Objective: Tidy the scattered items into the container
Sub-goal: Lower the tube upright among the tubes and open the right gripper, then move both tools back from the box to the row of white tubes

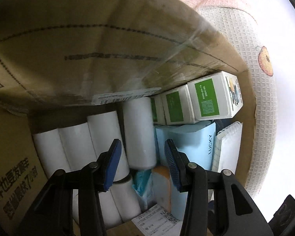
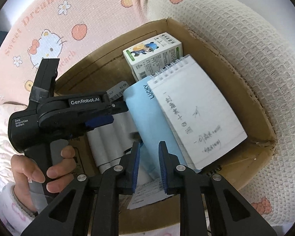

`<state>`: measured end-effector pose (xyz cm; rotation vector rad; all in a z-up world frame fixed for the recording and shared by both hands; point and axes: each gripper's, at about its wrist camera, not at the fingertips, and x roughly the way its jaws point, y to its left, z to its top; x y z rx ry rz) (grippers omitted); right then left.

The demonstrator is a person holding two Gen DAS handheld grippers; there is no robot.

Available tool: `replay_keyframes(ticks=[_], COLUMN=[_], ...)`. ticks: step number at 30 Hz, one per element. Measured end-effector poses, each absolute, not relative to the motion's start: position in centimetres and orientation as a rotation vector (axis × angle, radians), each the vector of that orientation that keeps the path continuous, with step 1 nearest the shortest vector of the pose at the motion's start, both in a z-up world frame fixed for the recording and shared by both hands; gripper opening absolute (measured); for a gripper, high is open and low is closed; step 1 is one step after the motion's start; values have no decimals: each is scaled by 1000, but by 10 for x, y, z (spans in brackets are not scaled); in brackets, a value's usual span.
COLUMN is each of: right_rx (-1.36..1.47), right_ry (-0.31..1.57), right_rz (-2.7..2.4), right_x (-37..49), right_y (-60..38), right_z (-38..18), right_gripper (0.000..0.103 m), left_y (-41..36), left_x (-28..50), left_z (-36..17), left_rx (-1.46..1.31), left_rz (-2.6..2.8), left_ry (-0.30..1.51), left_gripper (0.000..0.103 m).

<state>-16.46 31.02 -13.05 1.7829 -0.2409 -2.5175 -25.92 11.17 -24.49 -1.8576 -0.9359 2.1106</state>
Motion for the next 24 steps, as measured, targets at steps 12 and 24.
replay_keyframes(ticks=[12,24], right_rx=[1784,1748], right_ry=[-209,-102], right_rz=[-2499,-2562], right_x=[-169,-147], right_y=[284,255], right_z=[-134,-112], right_gripper=[16,16], left_y=[126,93], left_x=[-245,-170], left_z=[-199,-130], left_rx=[-1755,-1437], left_rz=[2220,2435], left_ry=[-606,-324], left_gripper=[13,13])
